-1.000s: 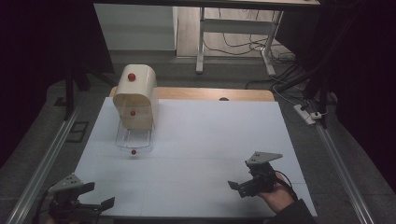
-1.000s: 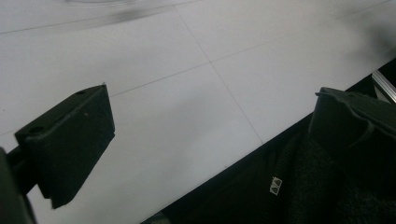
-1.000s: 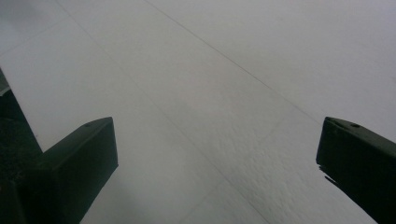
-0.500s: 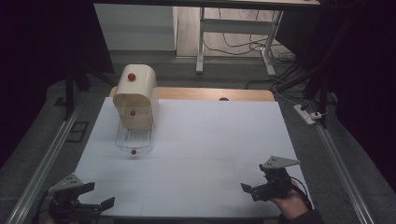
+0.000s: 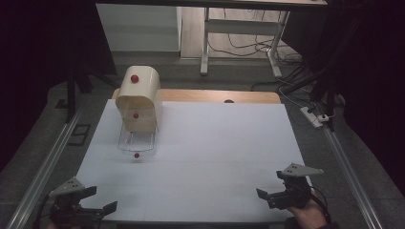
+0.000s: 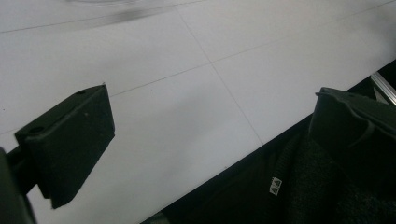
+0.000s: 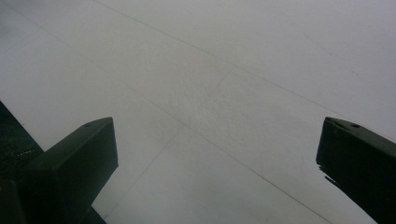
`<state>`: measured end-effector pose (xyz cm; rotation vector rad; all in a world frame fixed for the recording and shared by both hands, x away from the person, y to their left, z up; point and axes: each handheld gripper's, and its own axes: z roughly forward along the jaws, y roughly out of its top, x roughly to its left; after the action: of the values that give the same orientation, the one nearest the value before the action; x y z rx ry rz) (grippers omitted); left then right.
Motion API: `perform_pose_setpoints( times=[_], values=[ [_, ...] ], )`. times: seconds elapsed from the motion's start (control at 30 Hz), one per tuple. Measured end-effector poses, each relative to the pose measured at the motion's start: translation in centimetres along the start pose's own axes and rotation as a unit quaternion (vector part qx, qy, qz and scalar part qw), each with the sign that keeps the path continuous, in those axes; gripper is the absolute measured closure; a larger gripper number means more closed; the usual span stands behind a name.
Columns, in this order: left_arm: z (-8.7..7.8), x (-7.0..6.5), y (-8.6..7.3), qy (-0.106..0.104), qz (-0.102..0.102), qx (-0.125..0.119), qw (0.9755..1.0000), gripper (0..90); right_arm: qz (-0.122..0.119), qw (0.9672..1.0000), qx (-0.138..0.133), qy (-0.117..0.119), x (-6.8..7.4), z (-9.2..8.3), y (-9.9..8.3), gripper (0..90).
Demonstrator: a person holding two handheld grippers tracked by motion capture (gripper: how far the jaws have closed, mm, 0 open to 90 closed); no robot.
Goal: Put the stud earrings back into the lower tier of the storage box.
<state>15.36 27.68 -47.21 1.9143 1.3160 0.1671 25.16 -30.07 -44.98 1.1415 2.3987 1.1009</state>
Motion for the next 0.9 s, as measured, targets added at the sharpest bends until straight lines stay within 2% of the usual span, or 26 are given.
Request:
perform_pose_setpoints(
  times=[0.53, 0.9],
  values=[
    [0.0, 0.0, -0.1, 0.000, 0.001, -0.001, 1.0000, 0.9, 0.027, 0.9995, 0.003, -0.016, -0.7, -1.7, -1.1, 0.0],
    [-0.1, 0.1, -0.1, -0.002, -0.008, 0.004, 1.0000, 0.8, 0.038, 0.9990, 0.011, -0.021, -0.5, -2.8, -1.9, 0.0]
  ],
)
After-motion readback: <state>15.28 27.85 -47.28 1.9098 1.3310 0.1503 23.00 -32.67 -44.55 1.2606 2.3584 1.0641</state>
